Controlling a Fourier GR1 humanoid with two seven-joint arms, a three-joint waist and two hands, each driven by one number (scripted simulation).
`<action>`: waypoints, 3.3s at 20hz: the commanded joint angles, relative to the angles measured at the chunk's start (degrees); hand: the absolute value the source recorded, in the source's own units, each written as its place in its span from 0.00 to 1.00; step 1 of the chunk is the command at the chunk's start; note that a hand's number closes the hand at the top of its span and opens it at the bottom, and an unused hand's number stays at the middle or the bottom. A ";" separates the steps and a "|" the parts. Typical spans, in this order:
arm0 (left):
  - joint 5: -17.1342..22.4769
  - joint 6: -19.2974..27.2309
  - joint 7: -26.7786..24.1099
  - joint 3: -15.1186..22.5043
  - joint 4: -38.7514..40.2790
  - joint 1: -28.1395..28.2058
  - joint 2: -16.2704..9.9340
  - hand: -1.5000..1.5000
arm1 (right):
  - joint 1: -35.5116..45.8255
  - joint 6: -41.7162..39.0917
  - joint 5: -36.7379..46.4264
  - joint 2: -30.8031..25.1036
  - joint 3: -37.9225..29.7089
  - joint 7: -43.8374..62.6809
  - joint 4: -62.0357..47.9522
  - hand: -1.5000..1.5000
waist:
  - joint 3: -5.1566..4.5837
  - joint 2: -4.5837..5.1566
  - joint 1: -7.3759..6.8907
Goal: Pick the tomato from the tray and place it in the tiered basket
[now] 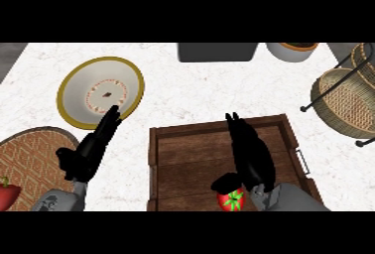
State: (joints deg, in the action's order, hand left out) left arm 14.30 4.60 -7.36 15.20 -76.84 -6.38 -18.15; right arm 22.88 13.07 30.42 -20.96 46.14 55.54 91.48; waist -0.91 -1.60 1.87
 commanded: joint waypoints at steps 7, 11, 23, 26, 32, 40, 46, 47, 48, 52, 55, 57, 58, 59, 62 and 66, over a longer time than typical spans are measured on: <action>-0.22 -0.06 0.60 -0.04 -0.16 -0.29 0.35 0.50 | 7.86 -23.65 -3.77 4.70 1.24 29.47 12.76 0.00 | 0.46 0.35 -0.07; 0.33 0.49 1.07 -1.19 0.16 -1.33 0.80 0.50 | 7.60 -24.06 0.11 6.60 -0.45 29.60 12.99 0.00 | 0.47 0.28 0.82; 0.65 -1.56 0.15 -1.92 -0.61 -0.43 -0.18 0.50 | -3.85 -27.36 9.76 11.05 -2.90 29.67 9.11 0.00 | 0.67 0.92 0.17; 0.41 -2.54 -0.54 -1.57 0.55 0.03 0.01 0.50 | -5.67 -29.62 13.05 13.68 -3.54 29.66 10.52 0.00 | 0.68 1.05 -0.16; -1.31 -0.26 -0.42 -0.45 -0.61 0.07 2.18 0.50 | -11.40 -30.57 19.95 17.07 -4.64 29.66 10.17 0.00 | 0.75 1.16 -0.60; -3.62 0.21 1.56 0.81 -1.77 -0.88 2.71 0.50 | -15.95 -32.07 23.71 19.64 -6.54 28.22 10.35 0.00 | 0.86 1.46 -1.49; -3.39 -0.10 0.11 0.26 -2.24 1.16 4.13 0.50 | -20.68 -31.46 27.15 20.83 -6.46 24.45 10.49 0.00 | 0.88 1.47 -1.79; -3.74 -0.28 1.58 -0.07 -2.54 -0.61 3.37 0.50 | -19.47 -34.93 25.72 20.84 -7.89 25.43 12.58 0.00 | 0.87 1.48 -1.73; -3.48 -0.82 1.33 0.11 -1.21 -0.92 4.22 0.50 | -21.82 -31.27 27.60 20.85 -7.34 22.18 9.08 0.00 | 0.88 1.56 -1.62; -4.30 -0.69 2.47 -0.64 -5.36 1.98 3.67 0.50 | -22.97 -26.69 29.28 20.88 -9.25 15.84 7.53 1.00 | 0.92 1.54 -1.99; -4.79 -1.77 4.22 -2.35 -1.81 -2.43 5.02 0.50 | -19.61 -24.75 31.24 20.76 -11.26 9.03 6.70 1.00 | 0.91 1.60 -1.85; -3.14 -5.47 -0.04 -4.36 0.08 1.26 3.10 0.50 | -22.70 -25.27 32.85 20.92 -6.28 13.69 11.51 1.00 | 0.90 1.54 -1.86; -5.17 -3.72 0.55 -4.00 0.64 -1.58 5.56 0.50 | -21.04 -25.62 32.43 20.92 -10.25 9.22 8.33 1.00 | 0.91 1.59 -1.81; -6.41 -1.91 2.83 -1.67 -5.13 2.90 5.64 0.50 | -23.53 -23.18 34.35 20.92 -7.64 9.71 10.41 1.00 | 0.92 1.51 -1.95; -4.57 -6.67 0.22 -6.40 2.47 -3.23 4.26 0.50 | -17.90 -25.10 31.72 20.92 -5.06 15.08 9.54 1.00 | 0.89 1.60 -1.87; -5.65 -6.46 0.93 -6.33 2.69 -3.09 5.50 0.50 | -19.45 -25.22 33.94 20.93 -5.91 13.75 11.15 1.00 | 0.90 1.58 -1.74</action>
State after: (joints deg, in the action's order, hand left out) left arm 8.88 -0.63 -6.90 10.28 -75.75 -7.63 -12.78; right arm 2.99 -10.98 63.10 -0.64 39.62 62.41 101.53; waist -0.06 -0.09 0.02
